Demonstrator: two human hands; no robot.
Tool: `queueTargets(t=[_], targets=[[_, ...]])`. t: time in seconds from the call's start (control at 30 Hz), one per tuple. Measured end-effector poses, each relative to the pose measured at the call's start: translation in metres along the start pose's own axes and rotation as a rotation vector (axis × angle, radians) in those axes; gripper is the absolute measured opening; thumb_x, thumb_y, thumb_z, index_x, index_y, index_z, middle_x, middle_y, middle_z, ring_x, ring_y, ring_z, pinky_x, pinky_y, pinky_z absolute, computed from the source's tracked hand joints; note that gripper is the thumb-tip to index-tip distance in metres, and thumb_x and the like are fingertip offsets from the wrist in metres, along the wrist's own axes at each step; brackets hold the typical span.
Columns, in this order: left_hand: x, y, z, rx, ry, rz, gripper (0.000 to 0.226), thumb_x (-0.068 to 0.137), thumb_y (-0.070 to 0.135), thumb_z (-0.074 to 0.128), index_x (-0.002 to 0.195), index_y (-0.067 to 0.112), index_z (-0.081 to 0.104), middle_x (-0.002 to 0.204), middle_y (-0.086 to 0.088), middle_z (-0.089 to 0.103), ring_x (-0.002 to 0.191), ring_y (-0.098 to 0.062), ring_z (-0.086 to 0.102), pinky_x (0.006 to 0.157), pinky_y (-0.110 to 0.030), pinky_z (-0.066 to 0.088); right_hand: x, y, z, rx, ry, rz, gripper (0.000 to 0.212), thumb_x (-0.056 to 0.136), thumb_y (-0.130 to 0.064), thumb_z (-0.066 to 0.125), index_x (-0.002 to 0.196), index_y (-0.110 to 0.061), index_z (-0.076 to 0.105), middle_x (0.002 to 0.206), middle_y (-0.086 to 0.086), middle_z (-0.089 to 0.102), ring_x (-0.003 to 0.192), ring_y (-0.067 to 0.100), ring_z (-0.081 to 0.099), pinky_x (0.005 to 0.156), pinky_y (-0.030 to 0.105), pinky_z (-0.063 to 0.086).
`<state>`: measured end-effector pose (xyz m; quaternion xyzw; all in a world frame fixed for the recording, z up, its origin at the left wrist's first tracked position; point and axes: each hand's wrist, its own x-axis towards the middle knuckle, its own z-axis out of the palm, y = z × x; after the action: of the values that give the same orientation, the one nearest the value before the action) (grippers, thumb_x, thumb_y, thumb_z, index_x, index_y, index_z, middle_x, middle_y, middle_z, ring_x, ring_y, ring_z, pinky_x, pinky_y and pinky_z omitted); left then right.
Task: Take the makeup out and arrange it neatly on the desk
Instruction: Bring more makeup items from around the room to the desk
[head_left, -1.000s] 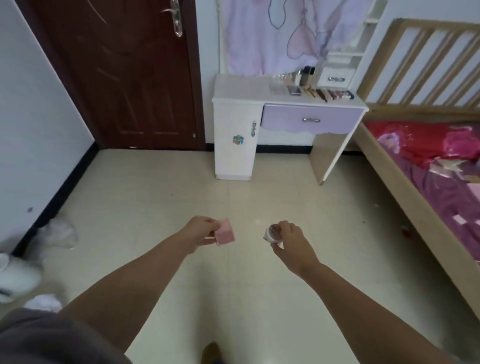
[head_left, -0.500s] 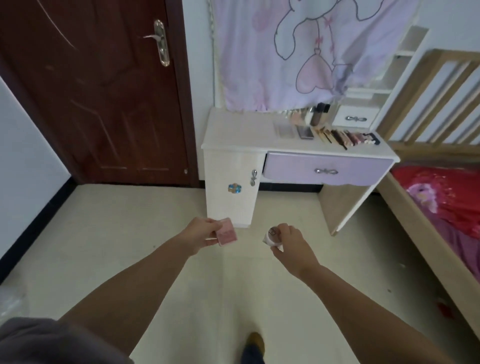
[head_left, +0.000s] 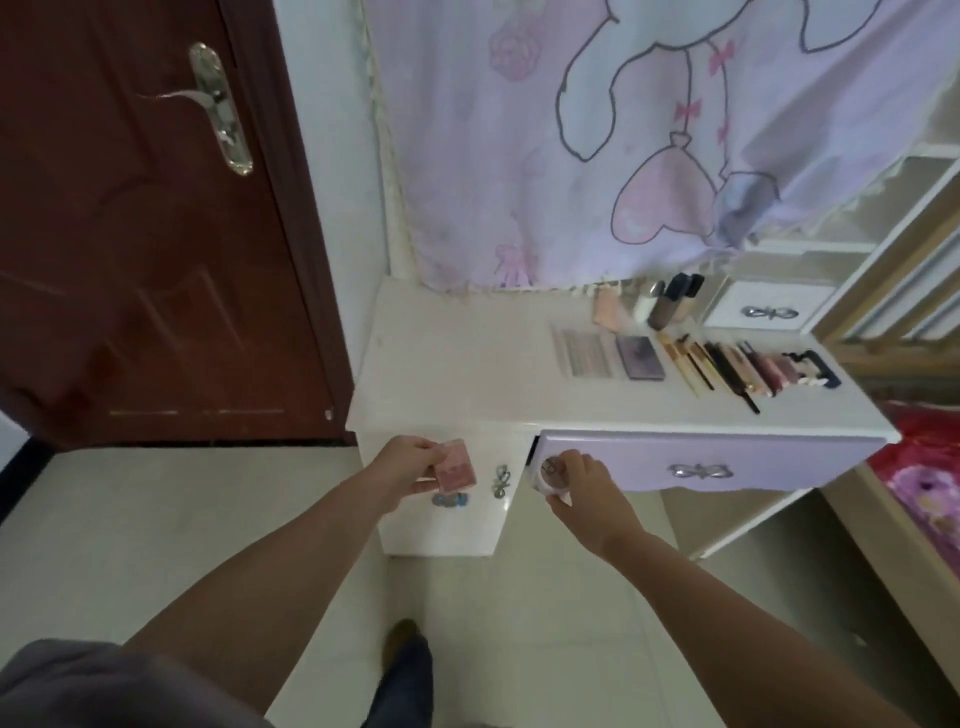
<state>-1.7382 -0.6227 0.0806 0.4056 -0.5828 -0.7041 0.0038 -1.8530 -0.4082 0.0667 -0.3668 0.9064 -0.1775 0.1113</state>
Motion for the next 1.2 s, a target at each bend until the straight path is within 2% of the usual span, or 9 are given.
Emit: queueTargets(t=[0.27,0.43,0.53,0.63,0.77,0.87,0.97,1.07,1.2], targets=[[0.157,0.123,0.001,0.141,-0.09,-0.01,0.014,0.093,0.001,0.051,0.081,0.006,0.058,0.081,-0.009,0.059,0.072,-0.017,0.058,0.067,-0.025,0.05,0.156,0.006,-0.025,0.115,0.096,0.173,0.034,0.086,-0.018,0.062,0.115,-0.008,0.049,0.112,0.01,0.053,0.105,0.026,0.049,0.08,0.026,0.037],[0.234,0.161,0.036,0.183,-0.123,-0.031,0.015,0.09,-0.001,0.053,0.079,0.008,0.059,0.085,-0.01,0.06,0.071,-0.016,0.059,0.067,-0.025,0.05,0.238,0.034,-0.035,0.157,0.076,0.208,0.032,0.085,-0.018,0.063,0.112,-0.008,0.05,0.113,0.01,0.054,0.106,0.027,0.049,0.084,0.03,0.039],[0.28,0.181,0.06,0.2,-0.101,0.001,0.008,0.089,0.0,0.056,0.084,0.005,0.061,0.09,-0.013,0.062,0.076,-0.02,0.061,0.07,-0.027,0.053,0.295,0.053,-0.04,0.178,0.064,0.189,0.034,0.084,-0.017,0.064,0.113,-0.007,0.049,0.112,0.011,0.054,0.107,0.029,0.05,0.085,0.032,0.039],[0.319,0.2,0.081,0.197,-0.034,0.032,0.002,0.088,0.004,0.06,0.089,0.003,0.06,0.081,-0.012,0.06,0.07,-0.018,0.059,0.058,-0.021,0.053,0.35,0.07,-0.045,0.157,0.018,0.156,0.035,0.085,-0.017,0.063,0.115,-0.007,0.048,0.113,0.012,0.053,0.105,0.029,0.048,0.086,0.033,0.038],[0.374,0.216,0.095,0.235,0.029,0.058,0.022,0.087,0.0,0.06,0.069,0.012,0.055,0.067,-0.006,0.052,0.06,-0.014,0.051,0.047,-0.018,0.047,0.418,0.094,-0.047,0.109,-0.085,0.075,0.039,0.085,-0.016,0.061,0.119,-0.005,0.046,0.118,0.015,0.052,0.109,0.033,0.047,0.091,0.038,0.041],[0.399,0.216,0.102,0.393,0.08,0.106,0.025,0.086,-0.002,0.058,0.069,0.015,0.055,0.063,0.002,0.049,0.062,-0.011,0.047,0.057,-0.025,0.04,0.445,0.107,-0.041,0.103,-0.13,0.047,0.046,0.084,-0.015,0.062,0.125,-0.004,0.044,0.123,0.017,0.051,0.112,0.035,0.048,0.092,0.041,0.043],[0.407,0.201,0.107,0.641,0.11,0.126,0.014,0.087,0.009,0.057,0.075,0.013,0.059,0.072,-0.008,0.061,0.074,-0.016,0.051,0.062,-0.028,0.035,0.448,0.111,-0.029,0.035,-0.155,0.002,0.047,0.083,-0.019,0.062,0.125,-0.005,0.046,0.122,0.017,0.053,0.11,0.038,0.049,0.09,0.042,0.042],[0.408,0.189,0.11,0.71,0.196,0.166,0.015,0.086,0.012,0.053,0.077,0.011,0.065,0.091,-0.017,0.066,0.085,-0.026,0.061,0.071,-0.032,0.042,0.444,0.113,-0.022,0.003,-0.104,-0.019,0.043,0.084,-0.021,0.062,0.122,-0.005,0.05,0.118,0.017,0.057,0.107,0.038,0.051,0.087,0.041,0.042],[0.399,0.184,0.106,0.773,0.294,0.209,0.031,0.09,0.02,0.055,0.12,0.009,0.057,0.118,-0.015,0.05,0.103,-0.032,0.054,0.087,-0.037,0.044,0.441,0.112,-0.029,0.12,-0.055,0.019,0.04,0.086,-0.021,0.061,0.121,-0.006,0.05,0.122,0.014,0.055,0.111,0.034,0.049,0.089,0.04,0.041]])
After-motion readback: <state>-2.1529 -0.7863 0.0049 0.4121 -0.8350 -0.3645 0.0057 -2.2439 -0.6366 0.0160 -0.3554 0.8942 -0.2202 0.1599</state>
